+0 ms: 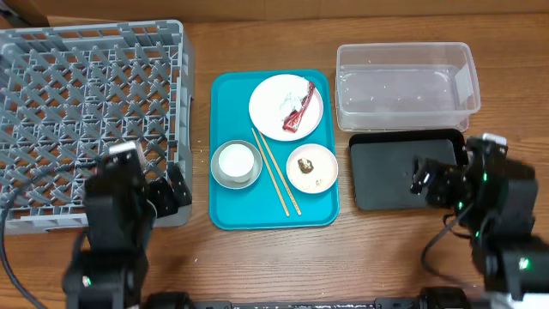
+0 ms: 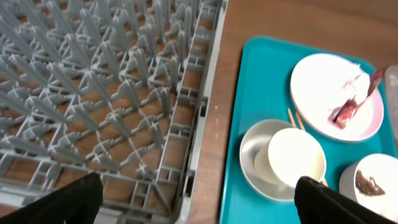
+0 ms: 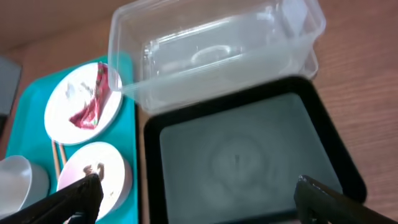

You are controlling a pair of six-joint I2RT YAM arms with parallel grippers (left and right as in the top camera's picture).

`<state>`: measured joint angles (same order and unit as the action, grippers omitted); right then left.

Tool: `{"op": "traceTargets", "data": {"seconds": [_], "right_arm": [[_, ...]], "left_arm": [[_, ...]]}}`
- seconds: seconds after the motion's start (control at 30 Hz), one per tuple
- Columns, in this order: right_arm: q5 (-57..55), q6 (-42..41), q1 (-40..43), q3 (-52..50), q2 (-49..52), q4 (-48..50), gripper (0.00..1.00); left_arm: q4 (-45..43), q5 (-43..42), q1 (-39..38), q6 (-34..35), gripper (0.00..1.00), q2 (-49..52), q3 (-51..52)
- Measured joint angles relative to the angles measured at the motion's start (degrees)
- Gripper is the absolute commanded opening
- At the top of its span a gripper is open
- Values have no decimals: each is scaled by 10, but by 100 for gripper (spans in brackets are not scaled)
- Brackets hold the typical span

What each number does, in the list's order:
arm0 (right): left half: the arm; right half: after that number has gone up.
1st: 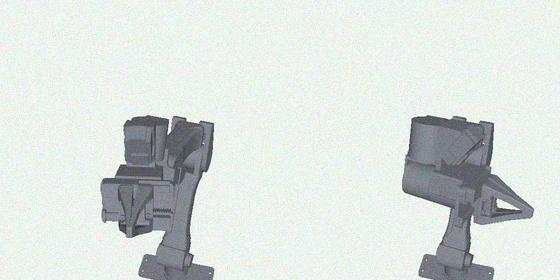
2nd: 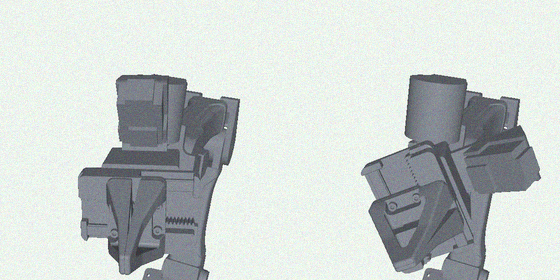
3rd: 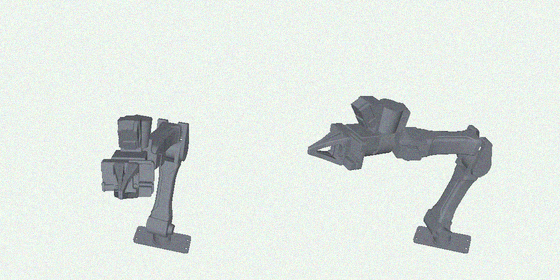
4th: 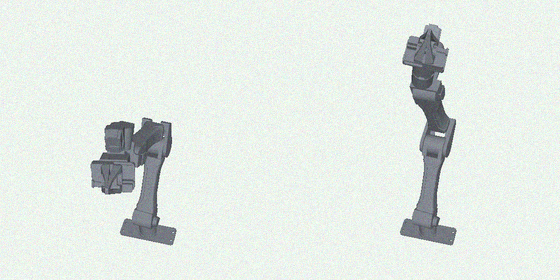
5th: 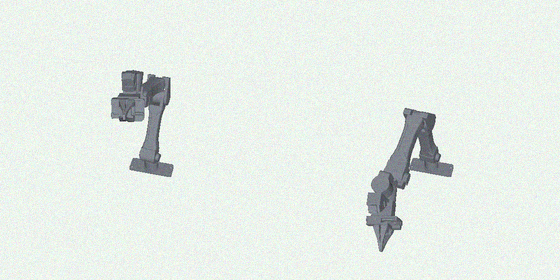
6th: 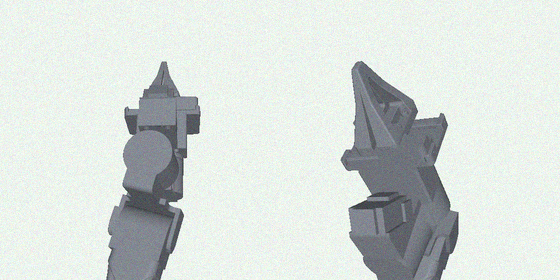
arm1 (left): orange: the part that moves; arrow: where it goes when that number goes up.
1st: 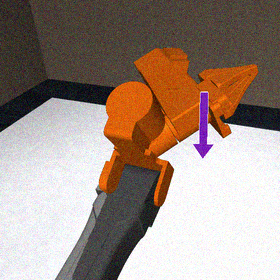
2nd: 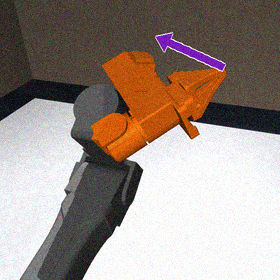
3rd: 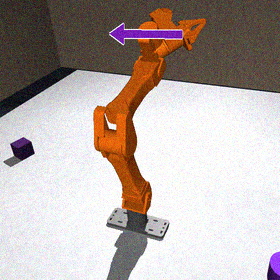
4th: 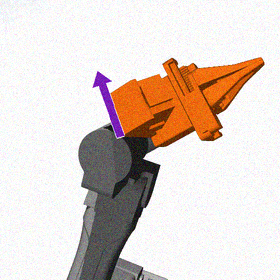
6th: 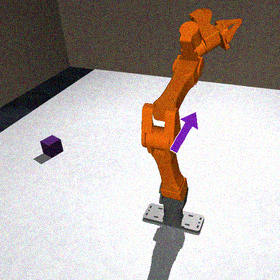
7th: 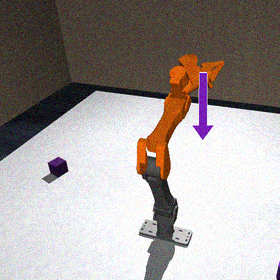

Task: Sort waste into correct bins and load items into the dishwasher
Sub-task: 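Reach right gripper to the plate and grasp the red wrapper and tissue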

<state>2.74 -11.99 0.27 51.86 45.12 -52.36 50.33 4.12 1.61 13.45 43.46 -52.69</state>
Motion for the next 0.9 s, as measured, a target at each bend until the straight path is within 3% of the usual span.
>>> {"op": "traceTargets", "data": {"seconds": [0.17, 0.5, 0.9], "right_arm": [[23, 0, 0, 76, 71, -43, 100], [99, 0, -11, 96, 120, 9, 100], [98, -11, -164, 296, 332, -22, 100]], "left_arm": [[61, 0, 0, -1, 100, 63, -59], [104, 12, 1, 2, 100, 76, -61], [128, 8, 91, 14, 100, 121, -63]]}}
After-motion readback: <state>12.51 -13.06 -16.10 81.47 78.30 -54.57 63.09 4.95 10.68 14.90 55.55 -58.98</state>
